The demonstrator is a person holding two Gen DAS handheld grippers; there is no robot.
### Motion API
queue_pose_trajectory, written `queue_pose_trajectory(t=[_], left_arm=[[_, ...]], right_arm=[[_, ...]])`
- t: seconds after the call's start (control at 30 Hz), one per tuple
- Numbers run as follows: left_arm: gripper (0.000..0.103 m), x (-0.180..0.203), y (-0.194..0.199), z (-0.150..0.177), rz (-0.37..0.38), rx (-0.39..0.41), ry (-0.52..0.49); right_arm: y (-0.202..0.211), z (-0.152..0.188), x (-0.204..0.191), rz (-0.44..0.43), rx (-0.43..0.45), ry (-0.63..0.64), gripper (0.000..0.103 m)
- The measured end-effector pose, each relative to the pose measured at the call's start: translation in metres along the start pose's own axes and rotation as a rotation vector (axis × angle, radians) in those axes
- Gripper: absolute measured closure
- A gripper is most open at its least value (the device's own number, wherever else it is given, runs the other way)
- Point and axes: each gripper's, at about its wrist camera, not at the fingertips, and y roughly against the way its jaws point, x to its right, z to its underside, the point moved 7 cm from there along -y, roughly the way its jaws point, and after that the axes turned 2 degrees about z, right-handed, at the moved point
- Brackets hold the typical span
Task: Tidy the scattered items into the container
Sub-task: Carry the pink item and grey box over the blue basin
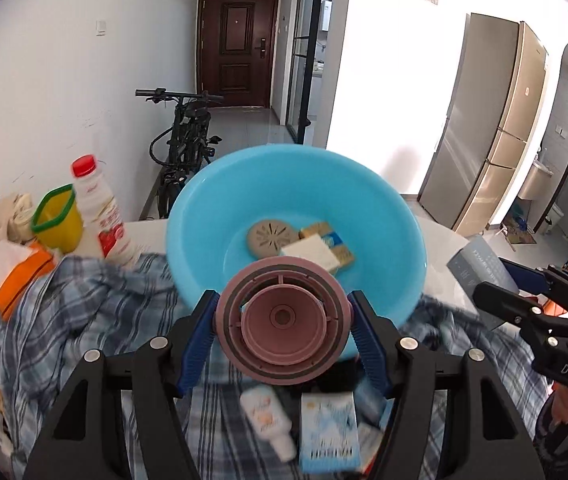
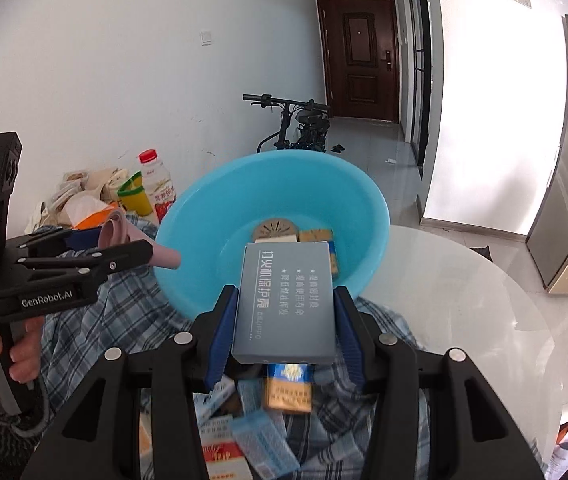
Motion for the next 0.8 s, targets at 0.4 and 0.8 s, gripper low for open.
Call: queue_pose_trajectory(t=[0.4, 0.8], left_arm=[[0.036, -0.001, -0.087, -0.029, 0.019, -0.088, -0.002], [0.036, -0.015, -0.138, -0.021, 0.015, -0.159, 0.019]], right_arm=[[-0.103, -0.062, 0.025, -0.033, -0.122, -0.069, 0.057], [-0.211, -0.088, 0.034, -0.045, -0.287, -0.167, 0.057]])
